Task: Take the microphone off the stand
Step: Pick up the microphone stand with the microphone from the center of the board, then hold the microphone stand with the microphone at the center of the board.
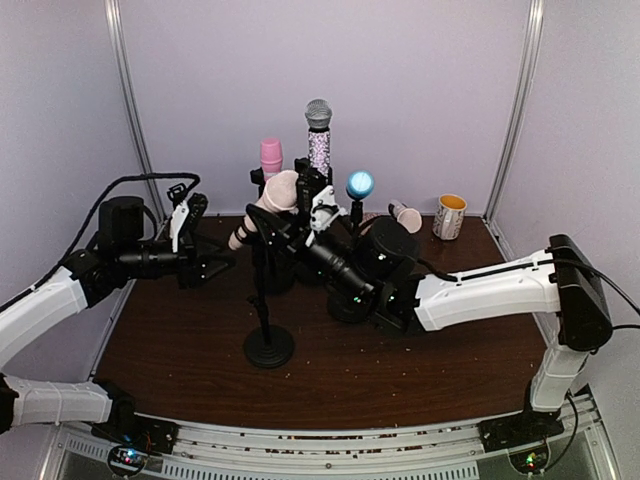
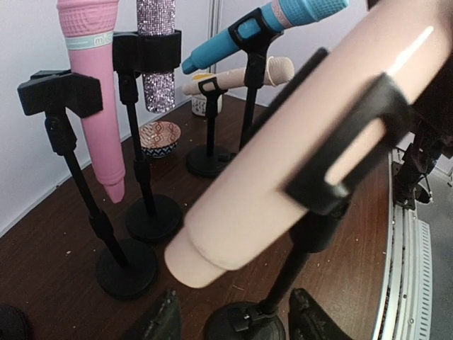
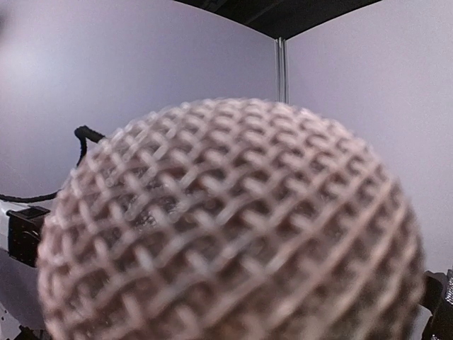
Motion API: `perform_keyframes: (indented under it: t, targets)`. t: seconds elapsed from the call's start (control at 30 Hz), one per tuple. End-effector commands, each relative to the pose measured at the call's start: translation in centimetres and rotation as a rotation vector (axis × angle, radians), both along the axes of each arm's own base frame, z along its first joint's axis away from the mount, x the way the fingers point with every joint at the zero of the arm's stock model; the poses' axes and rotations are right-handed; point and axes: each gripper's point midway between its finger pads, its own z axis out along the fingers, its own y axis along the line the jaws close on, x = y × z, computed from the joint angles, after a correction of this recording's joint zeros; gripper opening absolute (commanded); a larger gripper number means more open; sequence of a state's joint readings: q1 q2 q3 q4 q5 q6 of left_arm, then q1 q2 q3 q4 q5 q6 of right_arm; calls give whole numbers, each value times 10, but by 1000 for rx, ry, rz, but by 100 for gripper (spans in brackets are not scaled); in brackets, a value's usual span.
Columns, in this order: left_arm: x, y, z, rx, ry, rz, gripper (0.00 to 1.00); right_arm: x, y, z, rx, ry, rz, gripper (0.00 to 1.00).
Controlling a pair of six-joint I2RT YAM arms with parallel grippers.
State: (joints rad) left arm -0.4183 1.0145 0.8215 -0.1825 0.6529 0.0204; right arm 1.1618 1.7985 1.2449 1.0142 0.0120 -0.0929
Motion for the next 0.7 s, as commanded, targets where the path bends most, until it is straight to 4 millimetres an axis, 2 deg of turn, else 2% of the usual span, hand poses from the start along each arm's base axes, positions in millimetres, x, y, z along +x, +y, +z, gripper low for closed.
perform_keyframes:
  t: [0.0,0.1,0.17,0.37,0.53,0.67]
  targets:
    - [-26,6,5,-92,39,-12,56,19,-5,16,27,-3,-234,0]
    - [-31,6,6,-140,37,-13,56,17,4,21,32,-7,-274,0]
    - [-30,2,8,-170,59,-36,52,14,11,27,47,-11,-287,0]
    - [-15,-12,27,-219,17,-76,47,4,26,34,64,-42,-266,0]
    - [-14,-23,34,-226,-19,-139,46,0,30,35,75,-47,-232,0]
    - [-16,-30,31,-216,-35,-174,43,-2,32,34,99,-26,-201,0]
